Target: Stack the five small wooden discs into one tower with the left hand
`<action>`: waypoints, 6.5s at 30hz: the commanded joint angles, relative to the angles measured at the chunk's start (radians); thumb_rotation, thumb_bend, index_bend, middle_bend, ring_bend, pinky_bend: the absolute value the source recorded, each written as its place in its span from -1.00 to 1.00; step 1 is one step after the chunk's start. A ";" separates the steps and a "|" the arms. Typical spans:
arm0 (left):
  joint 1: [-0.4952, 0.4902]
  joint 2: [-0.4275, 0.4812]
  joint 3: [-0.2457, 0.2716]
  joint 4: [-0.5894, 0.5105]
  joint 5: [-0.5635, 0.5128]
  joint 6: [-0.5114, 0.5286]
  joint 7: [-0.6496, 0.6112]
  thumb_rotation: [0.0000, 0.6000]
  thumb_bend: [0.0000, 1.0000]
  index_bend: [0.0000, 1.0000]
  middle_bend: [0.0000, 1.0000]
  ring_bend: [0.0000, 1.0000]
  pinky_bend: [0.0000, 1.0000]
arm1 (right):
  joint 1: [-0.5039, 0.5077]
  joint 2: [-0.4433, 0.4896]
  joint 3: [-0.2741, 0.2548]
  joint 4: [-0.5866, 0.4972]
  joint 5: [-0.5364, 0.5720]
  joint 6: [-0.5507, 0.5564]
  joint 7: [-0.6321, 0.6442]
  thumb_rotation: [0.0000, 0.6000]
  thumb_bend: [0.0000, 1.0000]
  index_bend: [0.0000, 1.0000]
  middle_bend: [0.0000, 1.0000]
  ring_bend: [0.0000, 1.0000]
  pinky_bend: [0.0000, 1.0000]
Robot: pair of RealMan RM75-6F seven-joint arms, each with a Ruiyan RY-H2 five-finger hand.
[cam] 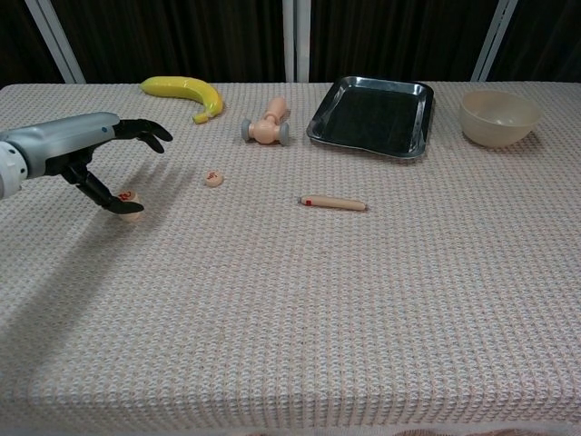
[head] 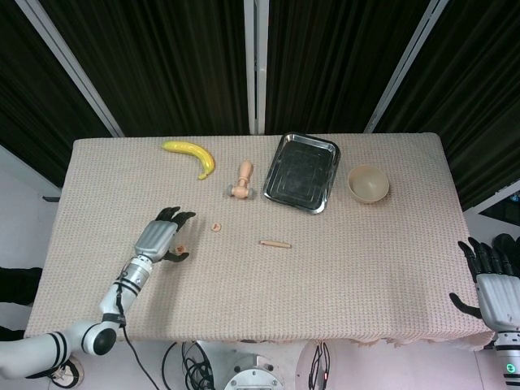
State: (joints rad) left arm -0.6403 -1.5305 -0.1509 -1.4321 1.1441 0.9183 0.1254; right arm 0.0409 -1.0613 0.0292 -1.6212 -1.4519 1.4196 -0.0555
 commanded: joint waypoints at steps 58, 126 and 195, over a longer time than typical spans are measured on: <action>-0.244 -0.279 -0.123 0.104 -0.483 0.126 0.555 1.00 -0.56 -0.31 -0.64 -1.00 -1.00 | -0.005 0.001 0.004 0.047 0.006 -0.001 0.078 1.00 -0.71 -1.00 -1.00 -1.00 -1.00; -0.115 0.116 -0.042 -0.410 -0.492 0.205 0.490 1.00 -0.43 0.09 -0.56 -1.00 -1.00 | 0.007 0.006 0.010 0.020 -0.010 -0.002 0.056 1.00 -0.71 -1.00 -1.00 -1.00 -1.00; 0.011 0.215 0.036 -0.430 -0.166 0.244 0.226 1.00 -0.45 -0.50 -0.67 -1.00 -1.00 | -0.002 0.023 0.006 -0.019 -0.018 0.024 0.027 1.00 -0.71 -1.00 -1.00 -1.00 -1.00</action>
State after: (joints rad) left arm -0.6799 -1.3743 -0.1387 -1.8128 0.8215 1.1059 0.4189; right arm 0.0393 -1.0395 0.0347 -1.6383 -1.4688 1.4418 -0.0296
